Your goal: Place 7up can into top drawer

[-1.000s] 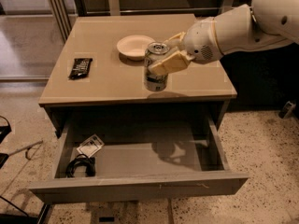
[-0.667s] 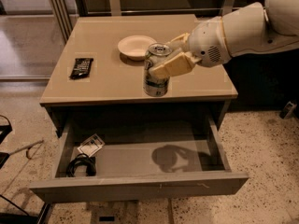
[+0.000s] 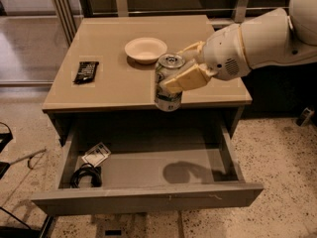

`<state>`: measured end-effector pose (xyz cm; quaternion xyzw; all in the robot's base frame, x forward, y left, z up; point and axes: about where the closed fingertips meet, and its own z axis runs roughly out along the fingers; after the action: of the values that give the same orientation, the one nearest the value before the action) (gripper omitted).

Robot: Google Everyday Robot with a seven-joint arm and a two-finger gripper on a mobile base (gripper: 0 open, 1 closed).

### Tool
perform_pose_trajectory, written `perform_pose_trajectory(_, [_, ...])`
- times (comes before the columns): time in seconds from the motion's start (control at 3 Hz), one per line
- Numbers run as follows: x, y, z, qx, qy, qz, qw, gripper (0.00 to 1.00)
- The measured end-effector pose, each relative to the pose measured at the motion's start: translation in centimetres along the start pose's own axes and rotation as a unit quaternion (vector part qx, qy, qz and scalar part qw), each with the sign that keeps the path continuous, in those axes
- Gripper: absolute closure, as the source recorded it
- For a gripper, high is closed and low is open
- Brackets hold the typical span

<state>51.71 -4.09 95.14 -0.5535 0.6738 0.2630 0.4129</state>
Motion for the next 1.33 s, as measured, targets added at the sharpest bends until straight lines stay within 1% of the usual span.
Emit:
perform_pose_trajectory(0.33, [2.5,4.1,0.8,0.013,0.002,-0.028,0.9995,1.0])
perform_pose_trajectory(0.67, [5.4,5.8,2.7,0.02,-0.007,-0.05,0.9985,1.0])
perform_pose_trajectory(1.0, [10.2,7.3,6.5,0.008,-0.014,-0.05,0.9986,1.0])
perform_pose_trajectory(1.33, [11.1,7.2,6.9,0.008,-0.01,-0.049,0.9987,1.0])
